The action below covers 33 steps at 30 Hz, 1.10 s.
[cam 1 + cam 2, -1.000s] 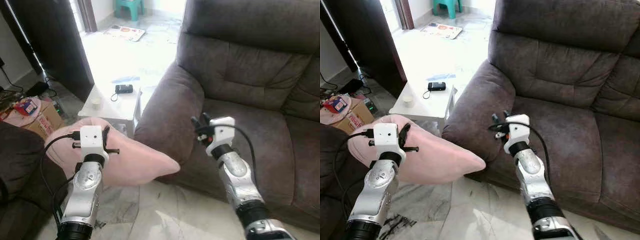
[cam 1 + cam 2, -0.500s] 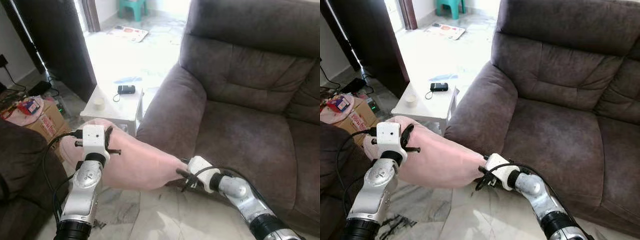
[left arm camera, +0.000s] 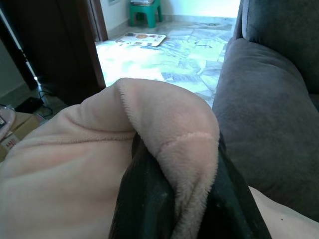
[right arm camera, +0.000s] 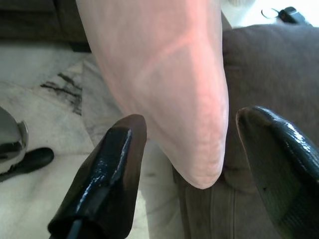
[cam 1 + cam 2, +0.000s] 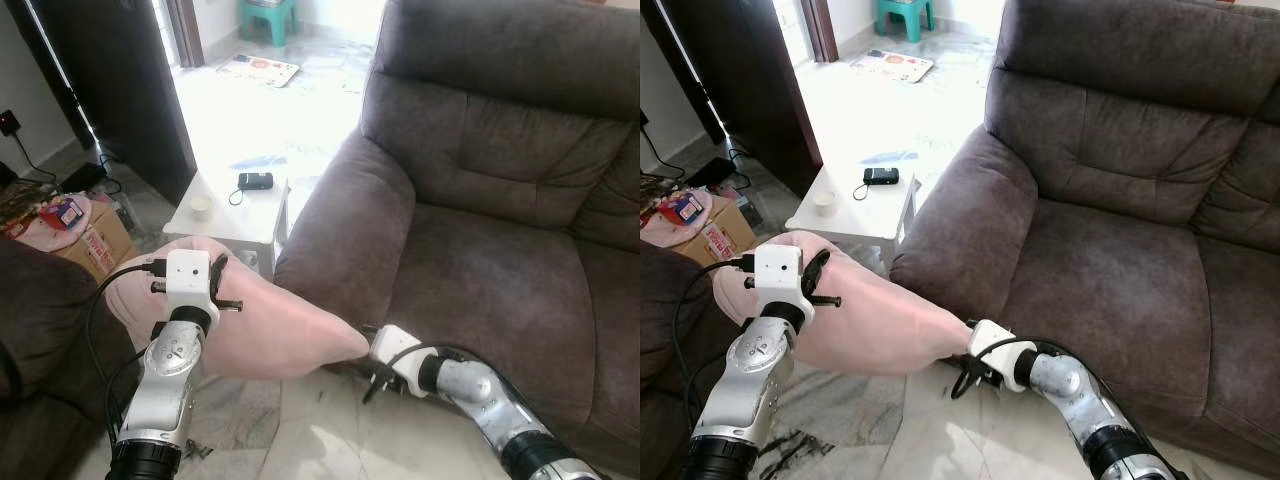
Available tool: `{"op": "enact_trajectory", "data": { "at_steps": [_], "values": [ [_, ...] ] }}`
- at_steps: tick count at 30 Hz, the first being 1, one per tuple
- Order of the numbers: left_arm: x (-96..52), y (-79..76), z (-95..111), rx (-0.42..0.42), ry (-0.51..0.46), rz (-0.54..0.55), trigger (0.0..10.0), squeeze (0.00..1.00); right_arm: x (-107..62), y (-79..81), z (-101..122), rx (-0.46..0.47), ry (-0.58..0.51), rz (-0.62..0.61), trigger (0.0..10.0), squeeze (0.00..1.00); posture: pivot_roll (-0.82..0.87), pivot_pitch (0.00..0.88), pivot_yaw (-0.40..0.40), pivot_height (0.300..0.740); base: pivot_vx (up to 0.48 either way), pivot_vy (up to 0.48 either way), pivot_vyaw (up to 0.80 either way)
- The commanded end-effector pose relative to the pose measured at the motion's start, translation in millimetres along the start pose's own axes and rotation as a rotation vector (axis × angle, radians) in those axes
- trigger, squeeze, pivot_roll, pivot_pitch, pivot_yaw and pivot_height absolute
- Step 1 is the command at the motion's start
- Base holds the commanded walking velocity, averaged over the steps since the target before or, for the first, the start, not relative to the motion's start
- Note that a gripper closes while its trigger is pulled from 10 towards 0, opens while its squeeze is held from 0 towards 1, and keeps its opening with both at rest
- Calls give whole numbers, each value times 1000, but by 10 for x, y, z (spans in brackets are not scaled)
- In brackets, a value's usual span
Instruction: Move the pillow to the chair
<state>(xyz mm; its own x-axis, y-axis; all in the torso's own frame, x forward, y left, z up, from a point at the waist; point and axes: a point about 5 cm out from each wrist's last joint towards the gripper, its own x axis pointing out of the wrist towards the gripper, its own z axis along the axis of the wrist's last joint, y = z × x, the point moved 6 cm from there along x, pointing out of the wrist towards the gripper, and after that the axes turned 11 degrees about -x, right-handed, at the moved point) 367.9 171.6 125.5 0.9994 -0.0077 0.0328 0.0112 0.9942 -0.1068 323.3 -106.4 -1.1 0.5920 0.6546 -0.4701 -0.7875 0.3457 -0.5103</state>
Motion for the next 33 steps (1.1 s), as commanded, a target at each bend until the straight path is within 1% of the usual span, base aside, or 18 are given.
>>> {"op": "enact_trajectory", "data": {
  "at_steps": [1, 4, 7, 10, 13, 14, 15, 18, 24, 33],
  "values": [
    [49, -120, 439, -1, -145, -51, 10000, 0, 0, -16, -17, -17, 11, 0, 10000, 1000, 54, 53, -3, 740, 0, 0, 0],
    [43, -142, 424, -5, -137, -63, 10000, 0, -4, -34, -92, -60, 62, -5, 10000, 1000, 56, 53, -3, 740, 0, 0, 0],
    [42, -162, 415, -6, -133, -72, 10000, 0, -4, -58, -126, -56, 84, -15, 10000, 1000, 58, 53, -3, 740, 0, 0, 0],
    [40, -176, 422, -8, -132, -77, 10000, 0, -12, -66, -188, -83, 124, -17, 10000, 1000, 58, 53, -5, 740, 0, 0, 0],
    [40, -192, 420, -12, -130, -85, 10000, 0, -11, -36, -223, -84, 141, -7, 10000, 1000, 60, 53, -5, 740, 0, 0, 0],
    [40, -202, 416, -13, -128, -90, 10000, 0, -5, 7, -242, -86, 148, 6, 10000, 380, 60, 53, -4, 740, 0, 0, 0],
    [39, -211, 411, -15, -126, -92, 10000, 0, -4, 72, -274, -86, 162, 32, 10000, 0, 60, 53, -4, 740, 0, 0, 0],
    [36, -244, 411, -23, -123, -105, 10000, 0, -1, 81, -327, -86, 195, 11, 10000, 0, 62, 52, -4, 740, 0, 0, 0],
    [34, -304, 432, -30, -120, -138, 10000, 0, 15, 135, -352, -72, 210, 20, 10000, 0, 62, 50, -3, 740, 0, 0, 0],
    [18, -397, 465, -44, -118, -195, 10000, 0, 28, 159, -398, -71, 243, 9, 10000, 0, 66, 46, -2, 740, 0, 0, 0]
  ]
}}
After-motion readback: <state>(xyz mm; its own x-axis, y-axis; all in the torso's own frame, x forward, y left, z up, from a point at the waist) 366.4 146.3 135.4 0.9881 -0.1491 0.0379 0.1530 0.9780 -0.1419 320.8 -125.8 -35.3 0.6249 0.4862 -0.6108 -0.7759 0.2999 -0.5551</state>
